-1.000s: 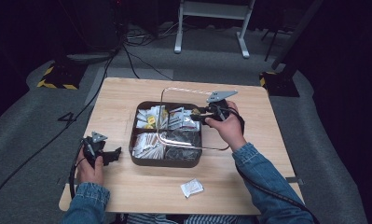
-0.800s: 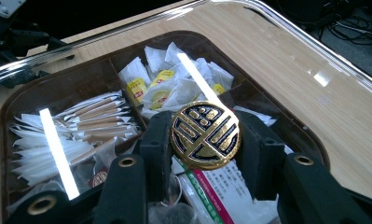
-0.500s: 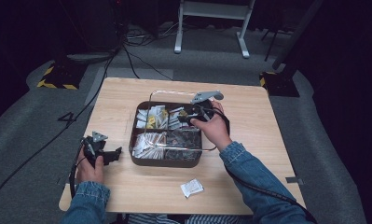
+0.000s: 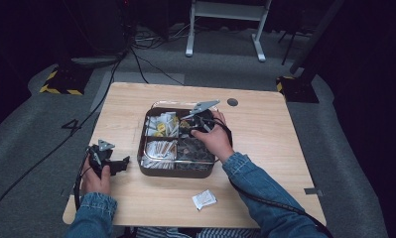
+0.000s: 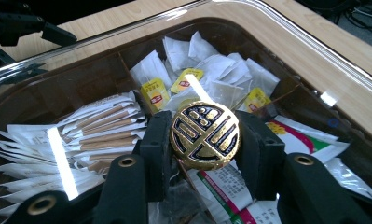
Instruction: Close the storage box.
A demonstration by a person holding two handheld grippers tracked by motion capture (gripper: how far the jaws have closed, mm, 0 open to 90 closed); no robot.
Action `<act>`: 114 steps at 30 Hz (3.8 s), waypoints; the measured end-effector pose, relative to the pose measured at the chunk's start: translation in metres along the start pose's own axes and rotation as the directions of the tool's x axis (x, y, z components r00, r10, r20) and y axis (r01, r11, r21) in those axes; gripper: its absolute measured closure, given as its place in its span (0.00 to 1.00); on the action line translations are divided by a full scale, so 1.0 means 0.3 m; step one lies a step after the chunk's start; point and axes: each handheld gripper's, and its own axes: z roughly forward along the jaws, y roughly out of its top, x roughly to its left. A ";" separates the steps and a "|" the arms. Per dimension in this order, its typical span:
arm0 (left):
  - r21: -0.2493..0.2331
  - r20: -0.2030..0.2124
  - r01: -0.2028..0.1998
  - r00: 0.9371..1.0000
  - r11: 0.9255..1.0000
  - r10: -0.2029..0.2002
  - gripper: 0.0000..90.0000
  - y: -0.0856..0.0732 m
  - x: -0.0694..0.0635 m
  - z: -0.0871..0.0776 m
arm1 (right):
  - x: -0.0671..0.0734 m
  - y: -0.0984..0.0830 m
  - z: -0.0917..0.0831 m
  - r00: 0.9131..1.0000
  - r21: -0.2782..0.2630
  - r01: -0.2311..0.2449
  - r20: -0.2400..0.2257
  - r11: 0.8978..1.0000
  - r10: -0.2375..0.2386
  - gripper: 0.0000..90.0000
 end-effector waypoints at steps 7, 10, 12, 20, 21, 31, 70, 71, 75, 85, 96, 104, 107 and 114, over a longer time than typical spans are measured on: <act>-0.001 0.000 -0.001 1.000 1.000 0.001 0.14 0.001 0.000 0.001 | 0.016 -0.005 0.043 1.000 0.020 -0.001 0.000 1.000 0.001 0.65; -0.001 0.000 -0.002 1.000 1.000 0.002 0.14 0.001 0.000 0.001 | 0.022 -0.008 0.056 1.000 0.021 -0.001 0.002 1.000 0.001 0.65; -0.001 0.000 -0.001 1.000 1.000 0.001 0.14 0.001 0.000 0.001 | 0.026 -0.011 0.065 1.000 0.024 0.004 0.002 1.000 -0.004 0.65; -0.001 0.000 -0.001 1.000 1.000 0.001 0.14 0.001 0.000 0.001 | 0.040 -0.019 0.086 1.000 0.030 0.003 -0.001 1.000 -0.003 0.65; 0.000 0.001 -0.003 1.000 1.000 0.003 0.14 0.001 0.001 0.001 | 0.041 -0.019 0.087 1.000 0.032 0.006 0.001 0.999 -0.006 0.65; 0.000 0.002 -0.002 1.000 1.000 0.002 0.14 0.001 0.000 0.001 | 0.056 -0.023 0.089 1.000 0.038 -0.002 0.004 0.999 0.002 0.65; -0.001 0.000 -0.001 1.000 1.000 0.001 0.14 0.001 0.000 0.001 | 0.052 -0.001 -0.014 1.000 -0.066 -0.018 0.008 0.998 0.019 0.44; -0.001 0.000 -0.003 1.000 1.000 0.003 0.14 0.001 0.000 0.002 | 0.049 -0.001 -0.024 1.000 -0.072 -0.020 0.007 0.997 0.021 0.44; -0.001 0.001 -0.005 1.000 1.000 0.005 0.14 0.002 0.001 0.002 | 0.039 -0.002 -0.065 1.000 -0.086 -0.022 0.010 0.996 0.023 0.43; 0.000 0.001 -0.005 1.000 1.000 0.005 0.13 0.003 0.001 0.003 | 0.001 -0.024 -0.164 0.999 -0.103 -0.039 0.027 0.994 0.042 0.41; 0.000 0.001 -0.006 1.000 1.000 0.006 0.13 0.003 0.001 0.003 | -0.062 -0.081 -0.286 0.996 -0.110 -0.070 0.055 0.992 0.076 0.40; 0.000 0.001 -0.005 1.000 1.000 0.005 0.13 0.003 0.001 0.003 | -0.110 -0.135 -0.368 0.991 -0.112 -0.099 0.084 0.989 0.109 0.39; 0.001 0.003 -0.003 1.000 1.000 0.003 0.13 0.003 0.000 0.003 | -0.124 -0.157 -0.394 0.988 -0.110 -0.108 0.095 0.988 0.119 0.38; 0.002 0.003 -0.003 1.000 1.000 0.003 0.13 0.003 0.000 0.003 | -0.146 -0.226 -0.441 0.983 -0.091 -0.145 0.104 0.985 0.154 0.33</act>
